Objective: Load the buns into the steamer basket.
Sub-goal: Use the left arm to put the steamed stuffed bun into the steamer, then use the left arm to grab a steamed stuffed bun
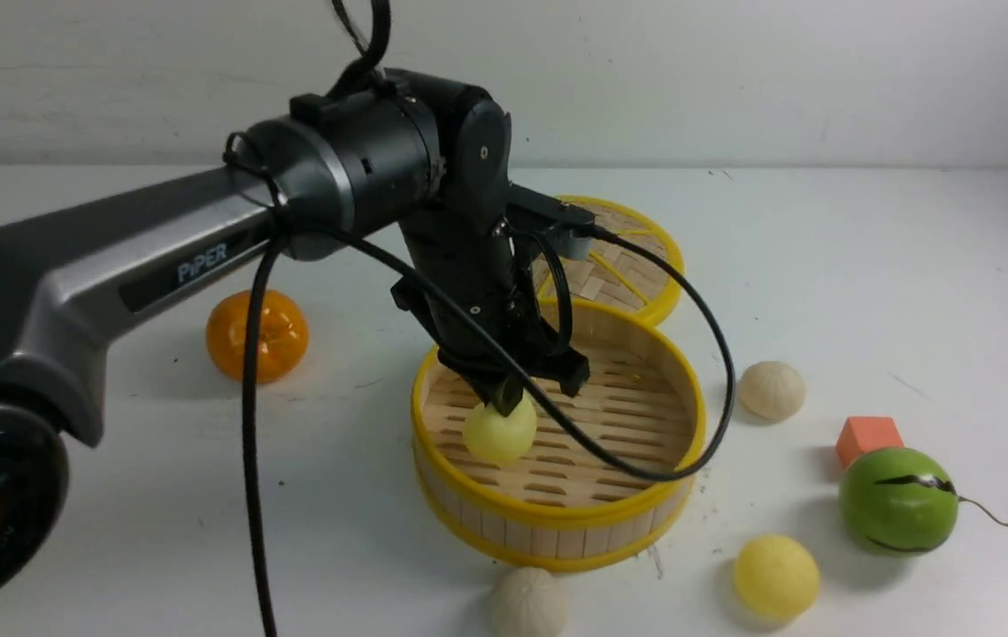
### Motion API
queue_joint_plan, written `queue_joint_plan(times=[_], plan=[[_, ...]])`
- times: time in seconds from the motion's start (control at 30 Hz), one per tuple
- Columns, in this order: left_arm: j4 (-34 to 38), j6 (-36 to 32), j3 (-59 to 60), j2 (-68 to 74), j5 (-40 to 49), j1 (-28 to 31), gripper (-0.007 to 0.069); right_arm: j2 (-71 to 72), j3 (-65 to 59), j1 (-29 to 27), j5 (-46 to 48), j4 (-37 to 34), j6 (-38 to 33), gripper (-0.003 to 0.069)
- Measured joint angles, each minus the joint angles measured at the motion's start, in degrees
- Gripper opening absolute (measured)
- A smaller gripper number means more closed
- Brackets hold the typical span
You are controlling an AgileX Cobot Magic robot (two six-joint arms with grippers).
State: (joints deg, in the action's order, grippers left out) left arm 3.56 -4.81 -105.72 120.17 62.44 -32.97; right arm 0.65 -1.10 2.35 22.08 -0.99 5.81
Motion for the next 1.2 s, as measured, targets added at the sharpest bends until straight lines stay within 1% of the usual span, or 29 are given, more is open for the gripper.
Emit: queue_joint_plan(times=[0.13,0.23,0.3,0.37,0.4,0.43,0.47,0.5,0.57,0.67,0.73,0.77,0.8,0.83,0.9,0.93,1.03,1.07,1.1,1.13,1.17,1.2], plan=[[-0.49,0.0,-0.41,1.78,-0.47,0.0,-0.0001,0.0,0.0,0.0,0.0,0.0,0.0,0.024],[-2.31,0.0,-0.49,3.05,-1.61,0.0,0.0062,0.0,0.0,0.0,0.0,0.0,0.0,0.024],[-2.83,0.0,-0.61,3.22,-1.85,0.06,0.0124,0.0,0.0,0.0,0.0,0.0,0.0,0.024],[-3.21,0.86,-1.48,3.22,-1.47,0.06,0.0231,0.0,0.0,0.0,0.0,0.0,0.0,0.024],[-3.19,0.86,-1.48,3.22,-1.41,0.06,0.0231,0.0,0.0,0.0,0.0,0.0,0.0,0.024],[-3.19,2.77,-2.5,2.7,-0.84,0.06,0.0316,0.0,0.0,0.0,0.0,0.0,0.0,0.024],[-3.19,4.02,-3.15,2.1,-0.21,0.06,0.036,0.0,0.0,0.0,0.0,0.0,0.0,0.024],[-3.1,5.35,-3.84,1.31,0.59,0.06,0.0398,0.0,0.0,0.0,0.0,0.0,0.0,0.024],[-2.89,7.62,-5.21,-1.05,3.12,0.06,0.0443,0.0,0.0,0.0,0.0,0.0,0.0,0.024],[-2.87,9.51,-5.64,-3.99,5.96,-0.04,0.0435,0.0,0.0,0.0,0.0,0.0,0.0,0.024],[-2.87,11.18,-4.16,-8.88,7.39,-0.7,0.0342,0.0,0.0,0.0,0.0,0.0,0.0,0.024],[-2.93,11.67,-1.64,-11.31,7.46,-1.59,0.0255,0.0,0.0,0.0,0.0,-0.05,0.0,0.024],[-2.93,11.67,-1.64,-11.72,7.46,-1.59,0.0242,0.0,0.0,0.0,0.0,-0.05,0.0,0.024],[-2.87,11.95,2.46,-14.48,7.72,-2.94,0.0145,0.0,0.0,0.0,0.0,-0.05,0.0,0.024],[-2.3,12.01,8.65,-18.34,7.97,-6.07,0.0022,0.0,0.0,0.0,0.0,-0.05,0.0,0.024],[-1.86,12.32,11.89,-19.5,8.04,-7.43,-0.0012,0.0,0.0,0.0,0.0,-0.05,0.0,0.024],[-0.42,13.61,20.33,-22.02,6.71,-12.68,-0.0013,0.0,0.0,0.0,0.0,-0.05,0.0,0.024],[-0.42,13.61,20.33,-22.07,6.43,-13.0,-0.0013,0.0,0.0,0.0,0.0,-0.05,0.0,0.024],[0.11,13.81,23.29,-22.08,3.88,-14.83,-0.0001,0.0,0.0,0.0,0.0,-0.05,0.0,0.024],[0.65,13.93,24.92,-21.54,1.12,-15.91,0.0033,0.0,0.0,0.0,0.0,-0.05,0.0,0.024],[0.87,14.02,25.31,-21.15,-0.04,-16.18,0.0053,0.0,0.0,0.0,0.0,-0.05,0.0,0.024],[1.17,14.38,25.6,-20.39,-1.31,-16.3,0.0092,0.0,0.0,0.0,0.0,-0.05,0.0,0.024]])
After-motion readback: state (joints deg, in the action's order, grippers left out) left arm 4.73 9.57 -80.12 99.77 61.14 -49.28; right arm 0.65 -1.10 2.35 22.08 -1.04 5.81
